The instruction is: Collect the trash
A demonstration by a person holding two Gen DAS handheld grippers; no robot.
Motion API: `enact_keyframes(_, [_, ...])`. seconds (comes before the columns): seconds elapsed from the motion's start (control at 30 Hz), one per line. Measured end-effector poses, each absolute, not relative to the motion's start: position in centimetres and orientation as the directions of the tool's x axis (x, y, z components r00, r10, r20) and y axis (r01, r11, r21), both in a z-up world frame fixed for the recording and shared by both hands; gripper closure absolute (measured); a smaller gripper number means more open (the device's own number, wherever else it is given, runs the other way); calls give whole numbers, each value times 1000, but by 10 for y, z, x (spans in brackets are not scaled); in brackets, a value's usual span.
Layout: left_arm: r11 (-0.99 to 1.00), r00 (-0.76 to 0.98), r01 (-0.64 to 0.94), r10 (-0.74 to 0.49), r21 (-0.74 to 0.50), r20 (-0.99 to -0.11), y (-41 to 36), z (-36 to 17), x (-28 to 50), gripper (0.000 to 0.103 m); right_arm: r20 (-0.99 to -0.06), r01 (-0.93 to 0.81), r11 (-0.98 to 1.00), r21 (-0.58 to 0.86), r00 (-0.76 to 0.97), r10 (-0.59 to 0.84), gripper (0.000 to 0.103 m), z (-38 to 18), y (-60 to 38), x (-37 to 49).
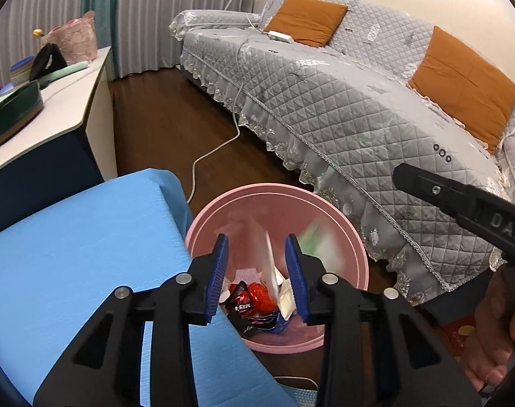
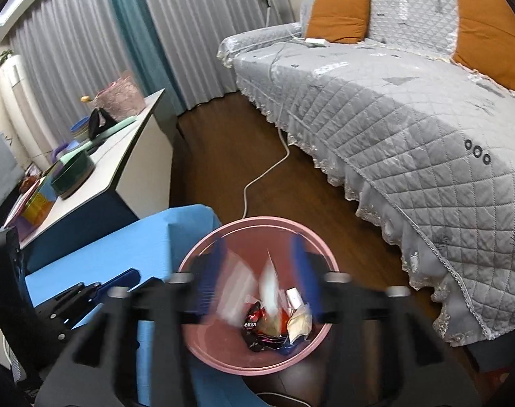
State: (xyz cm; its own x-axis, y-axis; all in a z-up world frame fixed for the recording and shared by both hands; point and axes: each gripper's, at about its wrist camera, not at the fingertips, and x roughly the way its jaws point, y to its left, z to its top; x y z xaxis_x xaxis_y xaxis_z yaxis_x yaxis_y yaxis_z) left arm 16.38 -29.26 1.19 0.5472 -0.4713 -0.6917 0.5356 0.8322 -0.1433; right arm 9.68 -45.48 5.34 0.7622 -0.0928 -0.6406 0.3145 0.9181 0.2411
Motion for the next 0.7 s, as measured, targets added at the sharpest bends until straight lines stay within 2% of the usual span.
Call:
enact_keyframes(0.1, [841,557,523,-463,-142,-689,-286,13,163,66,-638,318,917,239,764,-99,49,55,-454,96])
enact_keyframes(0.17, [846,567,514,-457,-140,-685,-281,16,160,60,-637,322,915,241,765,-102,47,56,-455,96])
enact_keyframes(0.3, [856,589,501,-446,-129,-674,-269,24,152,51,-618,334,911,242,777,-121,35,63,-453,91])
enact_keyframes(0.4, [866,617,485,-438,-123,-654,-255,36,139,40,-590,322,916,241,797,-126,24,74,-448,84])
enact_keyframes(0.57, [885,673,451,-424,-118,-607,-223,60,112,23,-511,305,931,199,843,-167,13,100,-428,60])
enact_keyframes(0.7, [904,723,416,-397,-102,-565,-197,79,88,21,-465,257,948,188,874,-144,12,121,-405,40])
